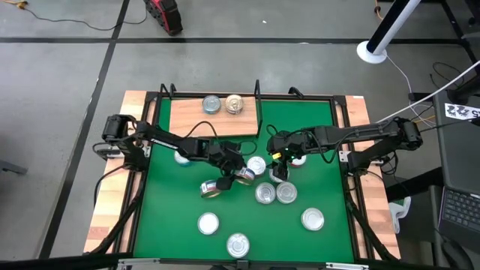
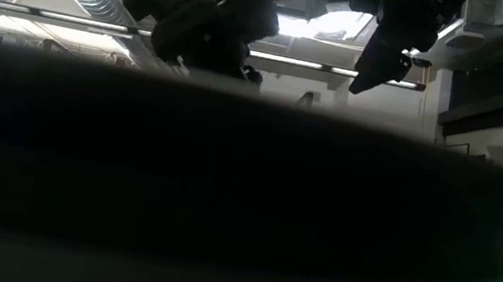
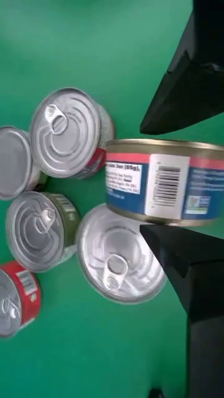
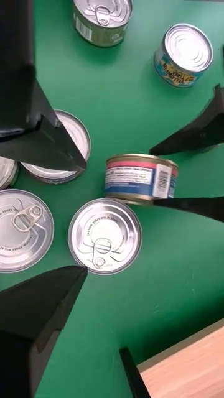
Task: Stack canned seafood by type on shelf
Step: Stack the blue pink tuna can on top of the other blue pink tuna can on the shelf
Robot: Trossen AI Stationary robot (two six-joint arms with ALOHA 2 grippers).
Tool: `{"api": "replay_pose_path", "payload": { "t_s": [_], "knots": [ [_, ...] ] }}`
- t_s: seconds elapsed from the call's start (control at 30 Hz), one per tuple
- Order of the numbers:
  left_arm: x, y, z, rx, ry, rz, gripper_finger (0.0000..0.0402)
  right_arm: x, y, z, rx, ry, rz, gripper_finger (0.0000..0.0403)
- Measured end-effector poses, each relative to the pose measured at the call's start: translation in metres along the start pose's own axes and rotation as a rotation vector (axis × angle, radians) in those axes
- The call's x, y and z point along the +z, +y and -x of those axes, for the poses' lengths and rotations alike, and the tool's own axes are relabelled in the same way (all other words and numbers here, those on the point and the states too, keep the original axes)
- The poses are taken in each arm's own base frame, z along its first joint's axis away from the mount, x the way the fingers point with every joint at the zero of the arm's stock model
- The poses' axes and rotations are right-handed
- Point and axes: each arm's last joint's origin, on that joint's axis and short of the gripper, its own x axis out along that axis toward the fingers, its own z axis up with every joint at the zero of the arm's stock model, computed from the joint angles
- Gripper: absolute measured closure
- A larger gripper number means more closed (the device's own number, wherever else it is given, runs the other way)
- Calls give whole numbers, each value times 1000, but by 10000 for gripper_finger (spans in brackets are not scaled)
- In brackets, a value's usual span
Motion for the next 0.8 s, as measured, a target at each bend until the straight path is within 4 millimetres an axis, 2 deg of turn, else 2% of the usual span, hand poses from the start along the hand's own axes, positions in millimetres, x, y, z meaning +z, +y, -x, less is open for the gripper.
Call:
{"api": "replay_pose_path", "payload": {
  "t_s": [0.5,0.73,0.8],
  "knots": [
    [-5,2,-7,-7,18,12,160,0,0,0,-1,2,0,141],
    [-5,3,-7,-16,17,15,215,0,0,0,-1,2,0,141],
    [-5,4,-7,-23,15,26,216,0,0,0,-1,3,0,141]
  ]
}}
